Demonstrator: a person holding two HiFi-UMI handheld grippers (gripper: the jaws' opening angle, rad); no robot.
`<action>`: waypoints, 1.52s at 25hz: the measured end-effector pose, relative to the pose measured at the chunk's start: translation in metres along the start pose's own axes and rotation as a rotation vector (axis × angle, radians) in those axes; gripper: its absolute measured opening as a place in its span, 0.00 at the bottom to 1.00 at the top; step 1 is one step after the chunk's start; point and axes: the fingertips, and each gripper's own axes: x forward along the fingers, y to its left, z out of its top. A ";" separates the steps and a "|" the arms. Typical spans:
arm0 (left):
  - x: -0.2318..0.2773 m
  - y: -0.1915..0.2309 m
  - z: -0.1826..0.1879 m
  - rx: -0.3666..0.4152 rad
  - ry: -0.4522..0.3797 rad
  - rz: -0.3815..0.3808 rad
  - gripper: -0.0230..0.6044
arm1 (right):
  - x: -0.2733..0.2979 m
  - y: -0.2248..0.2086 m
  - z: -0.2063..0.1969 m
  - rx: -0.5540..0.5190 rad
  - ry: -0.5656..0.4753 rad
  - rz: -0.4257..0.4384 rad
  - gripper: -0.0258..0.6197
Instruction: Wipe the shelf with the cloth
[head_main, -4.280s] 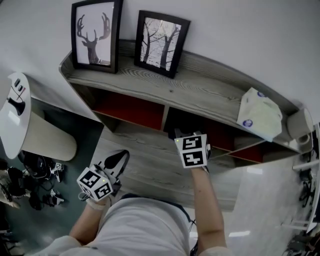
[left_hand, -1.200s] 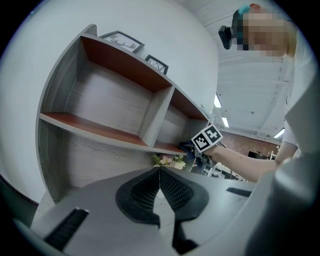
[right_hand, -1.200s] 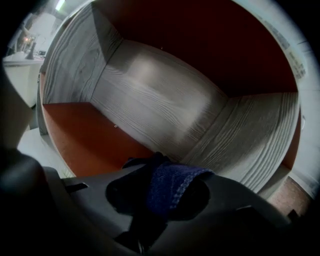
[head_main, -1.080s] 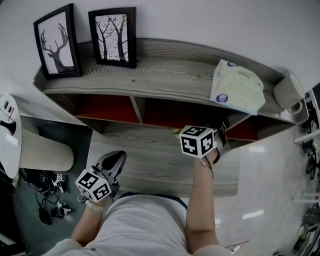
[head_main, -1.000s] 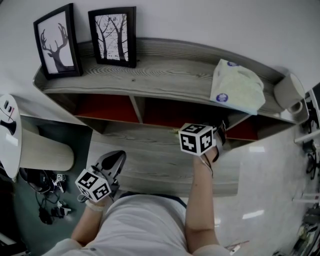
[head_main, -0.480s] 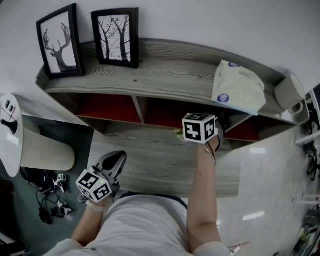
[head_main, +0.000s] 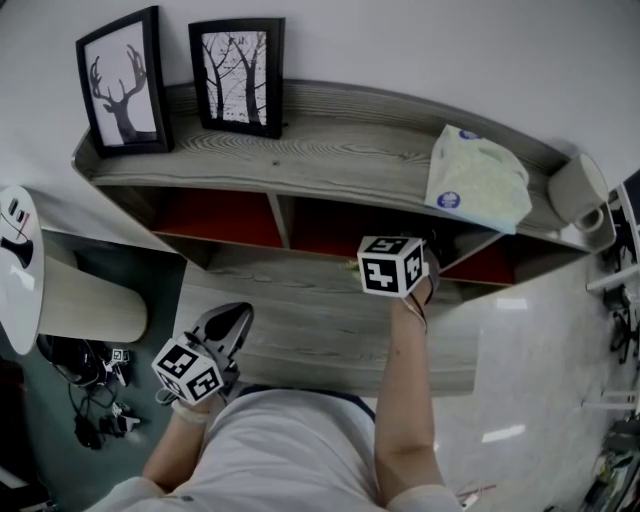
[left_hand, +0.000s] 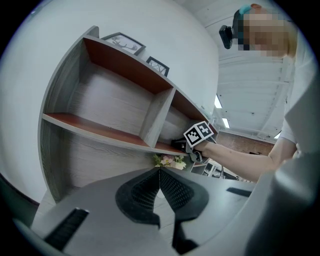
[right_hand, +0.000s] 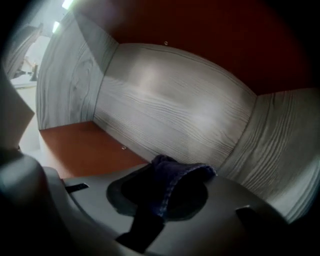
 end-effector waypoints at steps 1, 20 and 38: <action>0.000 0.000 0.000 0.000 -0.001 -0.003 0.06 | -0.001 0.005 0.002 -0.001 -0.006 0.016 0.14; -0.012 0.016 0.001 -0.010 -0.011 0.014 0.06 | -0.022 0.134 0.058 -0.145 -0.145 0.303 0.14; -0.013 0.021 0.006 0.005 -0.010 0.015 0.06 | -0.042 0.177 0.072 -0.515 -0.302 0.246 0.14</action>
